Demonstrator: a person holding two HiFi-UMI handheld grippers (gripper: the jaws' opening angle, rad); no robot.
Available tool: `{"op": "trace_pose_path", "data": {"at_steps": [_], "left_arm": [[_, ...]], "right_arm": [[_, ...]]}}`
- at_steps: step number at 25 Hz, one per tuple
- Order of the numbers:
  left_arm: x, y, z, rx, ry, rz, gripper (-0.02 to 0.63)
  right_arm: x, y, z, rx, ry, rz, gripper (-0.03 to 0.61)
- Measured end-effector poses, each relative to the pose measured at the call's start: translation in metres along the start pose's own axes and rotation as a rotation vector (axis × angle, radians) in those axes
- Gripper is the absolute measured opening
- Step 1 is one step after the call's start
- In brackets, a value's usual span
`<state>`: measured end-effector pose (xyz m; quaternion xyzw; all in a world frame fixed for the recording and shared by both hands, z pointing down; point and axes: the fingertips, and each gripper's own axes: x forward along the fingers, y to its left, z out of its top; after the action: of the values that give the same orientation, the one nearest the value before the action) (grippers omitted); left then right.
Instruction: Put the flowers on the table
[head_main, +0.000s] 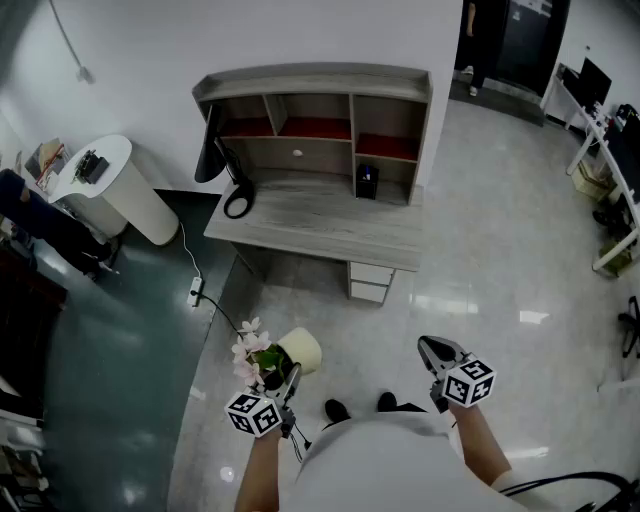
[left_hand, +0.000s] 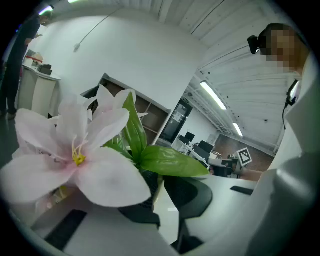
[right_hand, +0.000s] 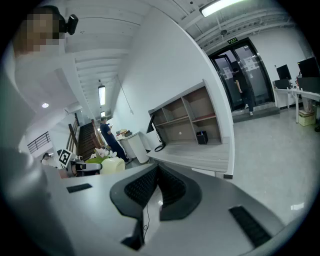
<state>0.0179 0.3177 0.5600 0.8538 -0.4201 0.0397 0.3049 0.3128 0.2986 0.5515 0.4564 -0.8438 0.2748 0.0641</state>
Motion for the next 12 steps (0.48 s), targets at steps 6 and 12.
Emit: {"op": "trace_pose_path", "data": {"at_steps": [6, 12], "left_arm": [[-0.005, 0.006, -0.003, -0.007, 0.005, -0.011, 0.052], [-0.008, 0.016, -0.002, -0.007, 0.014, -0.029, 0.052]], "right_arm": [[0.004, 0.008, -0.003, -0.004, 0.003, -0.007, 0.018], [0.010, 0.018, -0.002, -0.007, 0.002, -0.016, 0.018]]}}
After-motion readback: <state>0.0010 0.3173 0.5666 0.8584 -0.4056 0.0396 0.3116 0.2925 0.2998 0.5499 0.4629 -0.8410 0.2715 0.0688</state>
